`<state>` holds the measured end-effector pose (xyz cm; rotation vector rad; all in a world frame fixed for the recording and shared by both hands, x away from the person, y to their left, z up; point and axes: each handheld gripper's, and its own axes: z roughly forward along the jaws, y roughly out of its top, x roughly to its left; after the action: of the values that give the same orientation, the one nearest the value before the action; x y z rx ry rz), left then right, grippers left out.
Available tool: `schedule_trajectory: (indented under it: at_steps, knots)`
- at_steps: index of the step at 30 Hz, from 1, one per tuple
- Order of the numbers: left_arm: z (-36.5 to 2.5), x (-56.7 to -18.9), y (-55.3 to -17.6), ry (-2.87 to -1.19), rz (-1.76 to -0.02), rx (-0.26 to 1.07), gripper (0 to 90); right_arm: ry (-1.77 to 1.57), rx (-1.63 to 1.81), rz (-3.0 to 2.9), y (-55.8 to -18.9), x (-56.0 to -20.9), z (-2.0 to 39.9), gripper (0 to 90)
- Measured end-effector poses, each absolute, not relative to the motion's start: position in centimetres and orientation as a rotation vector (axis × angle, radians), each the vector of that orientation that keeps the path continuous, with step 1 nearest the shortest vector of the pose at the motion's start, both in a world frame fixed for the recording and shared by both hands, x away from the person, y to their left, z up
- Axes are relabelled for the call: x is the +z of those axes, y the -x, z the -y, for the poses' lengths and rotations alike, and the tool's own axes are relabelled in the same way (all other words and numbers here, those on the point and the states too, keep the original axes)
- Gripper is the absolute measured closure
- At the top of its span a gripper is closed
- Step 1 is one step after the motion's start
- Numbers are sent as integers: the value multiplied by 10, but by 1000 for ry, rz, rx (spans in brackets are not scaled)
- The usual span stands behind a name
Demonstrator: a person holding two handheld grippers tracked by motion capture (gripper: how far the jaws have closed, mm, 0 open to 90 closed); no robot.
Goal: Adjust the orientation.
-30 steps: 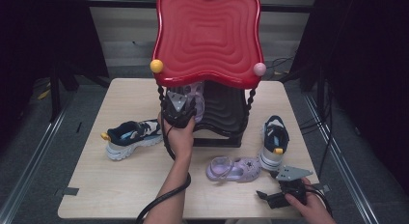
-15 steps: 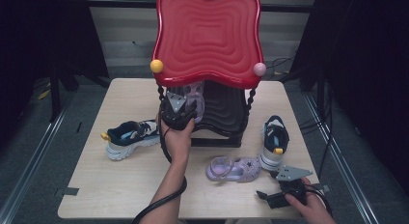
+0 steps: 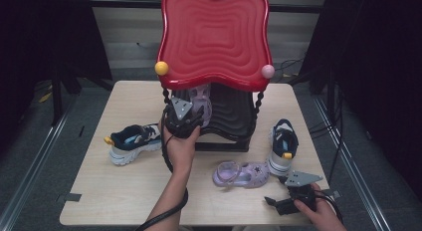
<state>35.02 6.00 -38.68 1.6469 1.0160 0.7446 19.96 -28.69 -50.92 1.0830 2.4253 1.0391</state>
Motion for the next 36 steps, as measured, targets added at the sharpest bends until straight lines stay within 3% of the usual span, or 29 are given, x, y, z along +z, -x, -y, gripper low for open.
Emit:
schedule_trajectory:
  at_steps: [16,24,36]
  knots:
    - [-77,-393,-334,-1658,-1016,653,430,-1080,1039,-2425,-200,-509,287,106]
    - [-85,-390,-330,-1660,-1013,639,332,-1081,1039,-2425,-200,-509,287,106]
    - [-100,-390,-322,-1688,-1004,591,284,-1081,1039,-2426,-200,-509,287,106]
